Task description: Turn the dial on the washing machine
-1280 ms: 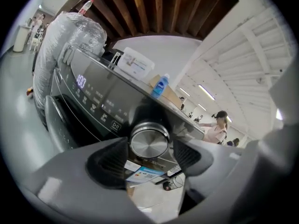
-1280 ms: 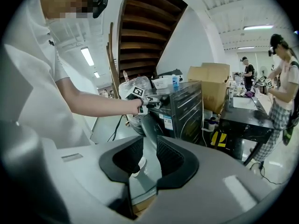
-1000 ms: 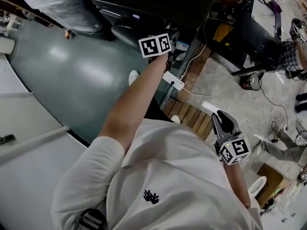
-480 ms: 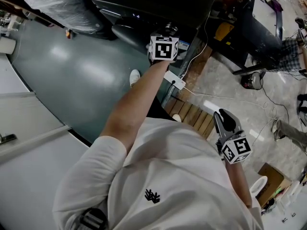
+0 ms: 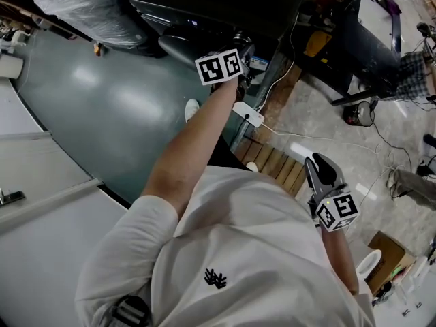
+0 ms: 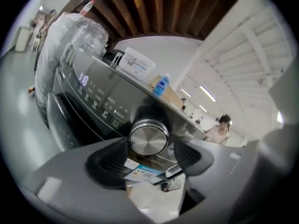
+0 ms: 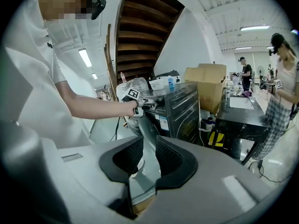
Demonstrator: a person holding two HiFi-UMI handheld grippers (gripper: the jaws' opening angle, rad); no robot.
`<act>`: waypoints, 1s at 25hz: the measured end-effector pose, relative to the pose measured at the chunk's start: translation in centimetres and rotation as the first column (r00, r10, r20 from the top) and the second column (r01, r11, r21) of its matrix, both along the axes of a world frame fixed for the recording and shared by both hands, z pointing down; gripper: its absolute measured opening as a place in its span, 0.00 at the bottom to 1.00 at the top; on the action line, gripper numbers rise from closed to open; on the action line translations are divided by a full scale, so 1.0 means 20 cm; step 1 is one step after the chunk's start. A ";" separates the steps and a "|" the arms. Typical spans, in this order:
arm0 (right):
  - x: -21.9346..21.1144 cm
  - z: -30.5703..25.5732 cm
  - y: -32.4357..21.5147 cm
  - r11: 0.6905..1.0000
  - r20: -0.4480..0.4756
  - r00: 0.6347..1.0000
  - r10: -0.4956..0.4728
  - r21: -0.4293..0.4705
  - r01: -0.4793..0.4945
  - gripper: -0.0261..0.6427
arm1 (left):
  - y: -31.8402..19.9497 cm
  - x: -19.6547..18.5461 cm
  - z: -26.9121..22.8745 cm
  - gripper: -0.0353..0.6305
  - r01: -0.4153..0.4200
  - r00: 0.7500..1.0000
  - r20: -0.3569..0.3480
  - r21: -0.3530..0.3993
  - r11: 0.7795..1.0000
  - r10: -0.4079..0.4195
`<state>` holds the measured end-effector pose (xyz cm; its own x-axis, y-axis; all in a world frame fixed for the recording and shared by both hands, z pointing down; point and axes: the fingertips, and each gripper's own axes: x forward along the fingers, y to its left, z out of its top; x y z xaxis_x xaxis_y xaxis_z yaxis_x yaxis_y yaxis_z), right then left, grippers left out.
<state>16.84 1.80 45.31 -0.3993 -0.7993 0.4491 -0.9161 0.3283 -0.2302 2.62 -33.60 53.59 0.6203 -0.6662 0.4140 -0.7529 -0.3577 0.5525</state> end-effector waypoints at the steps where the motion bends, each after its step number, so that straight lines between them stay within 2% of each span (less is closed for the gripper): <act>1: 0.00 0.00 0.00 1.000 0.001 1.000 -0.001 0.000 0.001 0.14 | 0.00 0.01 0.00 0.56 0.010 0.998 -0.063 -0.030 0.999 -0.012; 4: -0.01 0.00 0.00 1.000 0.002 1.000 -0.002 0.002 0.002 0.14 | 0.00 0.01 0.01 0.57 0.048 0.974 -0.213 -0.118 0.992 -0.072; 8: -0.02 -0.01 0.00 1.000 0.000 1.000 -0.003 0.001 0.003 0.14 | -0.01 0.00 0.04 0.57 0.082 0.926 -0.343 -0.227 0.971 -0.158; 11: -0.01 0.01 0.02 1.000 0.002 1.000 0.002 -0.002 -0.002 0.14 | -0.01 0.02 0.06 0.57 0.085 0.885 -0.421 -0.273 0.958 -0.198; 13: -0.01 0.01 0.03 1.000 0.002 1.000 0.006 -0.005 -0.006 0.14 | -0.01 0.02 0.07 0.57 0.087 0.874 -0.438 -0.285 0.955 -0.210; 17: -0.02 -0.01 0.02 1.000 0.000 1.000 0.007 -0.007 -0.007 0.14 | -0.02 0.02 0.07 0.54 0.085 0.882 -0.427 -0.278 0.957 -0.202; 20: -0.02 0.00 0.02 1.000 0.002 1.000 0.011 -0.002 -0.011 0.14 | -0.02 0.02 0.06 0.54 0.084 0.910 -0.376 -0.244 0.966 -0.174; 25: -0.02 -0.02 0.02 1.000 0.000 1.000 0.009 -0.004 -0.009 0.14 | -0.01 0.02 0.06 0.53 0.080 0.963 -0.239 -0.179 0.981 -0.122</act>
